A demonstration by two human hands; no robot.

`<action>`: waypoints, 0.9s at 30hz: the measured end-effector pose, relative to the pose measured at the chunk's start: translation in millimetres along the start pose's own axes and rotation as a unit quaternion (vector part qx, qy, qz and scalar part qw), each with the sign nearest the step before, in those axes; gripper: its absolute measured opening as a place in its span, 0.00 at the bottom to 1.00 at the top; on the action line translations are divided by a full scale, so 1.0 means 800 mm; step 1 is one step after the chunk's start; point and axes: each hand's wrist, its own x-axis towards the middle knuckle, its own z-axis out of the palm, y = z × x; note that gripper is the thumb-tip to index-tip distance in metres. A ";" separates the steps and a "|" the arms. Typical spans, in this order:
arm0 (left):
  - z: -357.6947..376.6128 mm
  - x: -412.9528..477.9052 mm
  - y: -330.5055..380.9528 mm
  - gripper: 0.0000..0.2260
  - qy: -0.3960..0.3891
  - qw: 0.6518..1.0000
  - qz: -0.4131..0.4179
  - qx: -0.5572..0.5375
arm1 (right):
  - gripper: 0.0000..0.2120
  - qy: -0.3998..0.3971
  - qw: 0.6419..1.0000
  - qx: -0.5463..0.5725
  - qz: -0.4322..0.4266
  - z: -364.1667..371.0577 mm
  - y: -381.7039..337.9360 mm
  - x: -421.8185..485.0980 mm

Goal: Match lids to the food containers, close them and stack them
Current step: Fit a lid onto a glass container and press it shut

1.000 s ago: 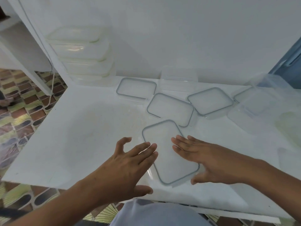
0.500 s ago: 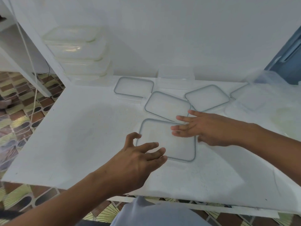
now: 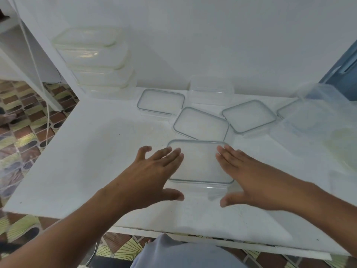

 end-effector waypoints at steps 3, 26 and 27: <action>-0.002 0.001 -0.004 0.46 -0.035 0.999 -0.009 -0.006 | 0.48 0.029 0.999 0.025 0.020 0.014 -0.005 0.003; 0.099 0.001 0.013 0.25 0.313 0.943 -0.010 -0.110 | 0.25 0.431 0.902 0.012 -0.022 0.121 -0.010 0.029; 0.100 0.001 0.012 0.25 0.317 0.941 -0.010 -0.118 | 0.24 0.440 0.897 0.020 -0.026 0.123 -0.009 0.030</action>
